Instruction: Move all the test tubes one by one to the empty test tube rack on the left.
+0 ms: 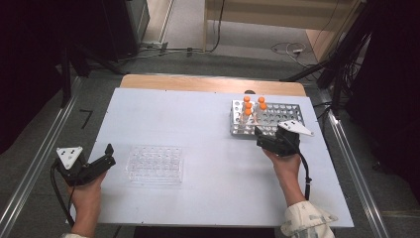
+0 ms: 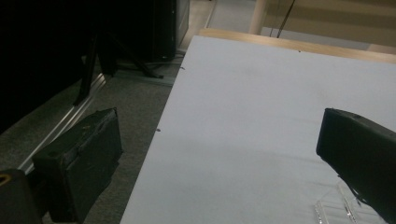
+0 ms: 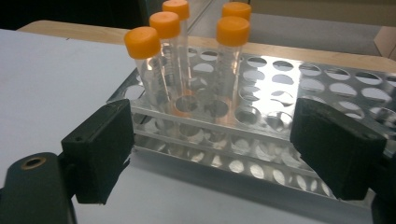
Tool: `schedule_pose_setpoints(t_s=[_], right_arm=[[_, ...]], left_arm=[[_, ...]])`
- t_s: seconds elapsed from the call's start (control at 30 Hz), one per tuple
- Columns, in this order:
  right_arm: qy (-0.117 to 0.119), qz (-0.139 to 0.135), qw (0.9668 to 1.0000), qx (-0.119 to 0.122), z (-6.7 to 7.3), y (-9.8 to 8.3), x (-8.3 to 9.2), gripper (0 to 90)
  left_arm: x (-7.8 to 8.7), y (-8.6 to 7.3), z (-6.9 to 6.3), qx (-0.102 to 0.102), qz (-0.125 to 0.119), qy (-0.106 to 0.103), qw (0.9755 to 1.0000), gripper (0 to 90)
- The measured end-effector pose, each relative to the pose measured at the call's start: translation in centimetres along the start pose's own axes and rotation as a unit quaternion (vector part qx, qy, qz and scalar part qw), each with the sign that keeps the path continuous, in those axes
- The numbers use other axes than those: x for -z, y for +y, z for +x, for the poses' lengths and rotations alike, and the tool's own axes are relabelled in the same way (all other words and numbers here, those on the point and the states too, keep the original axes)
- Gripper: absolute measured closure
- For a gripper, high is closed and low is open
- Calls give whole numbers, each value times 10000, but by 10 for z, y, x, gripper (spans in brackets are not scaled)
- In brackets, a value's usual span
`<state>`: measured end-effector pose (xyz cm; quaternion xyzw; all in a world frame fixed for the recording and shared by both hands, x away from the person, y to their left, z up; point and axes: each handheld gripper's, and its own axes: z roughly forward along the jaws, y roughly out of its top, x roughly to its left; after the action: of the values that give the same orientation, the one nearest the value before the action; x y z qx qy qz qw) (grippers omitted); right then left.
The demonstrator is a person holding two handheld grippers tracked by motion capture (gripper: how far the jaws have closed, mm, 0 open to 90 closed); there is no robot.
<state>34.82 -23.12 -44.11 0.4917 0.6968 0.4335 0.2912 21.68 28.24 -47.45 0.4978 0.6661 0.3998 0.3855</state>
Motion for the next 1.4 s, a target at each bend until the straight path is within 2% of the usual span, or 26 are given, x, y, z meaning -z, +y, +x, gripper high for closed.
schedule_pose_setpoints(t_s=[0.57,0.93,1.13,1.3,1.4], right_arm=[[183,7,9997,165,25,10,-33,151],[257,-83,9994,228,33,6,-43,351],[166,-245,9994,204,40,3,-48,483],[86,-269,9996,19,39,2,-54,517],[35,-256,9997,26,38,0,-57,540]], left_arm=[[-1,0,2,65,11,1,10000,15],[-1,-1,2,74,3,-2,10000,16],[-1,-1,3,92,-8,1,10000,16],[0,-1,3,123,2,8,9999,16],[0,-1,3,134,-5,0,9999,16]])
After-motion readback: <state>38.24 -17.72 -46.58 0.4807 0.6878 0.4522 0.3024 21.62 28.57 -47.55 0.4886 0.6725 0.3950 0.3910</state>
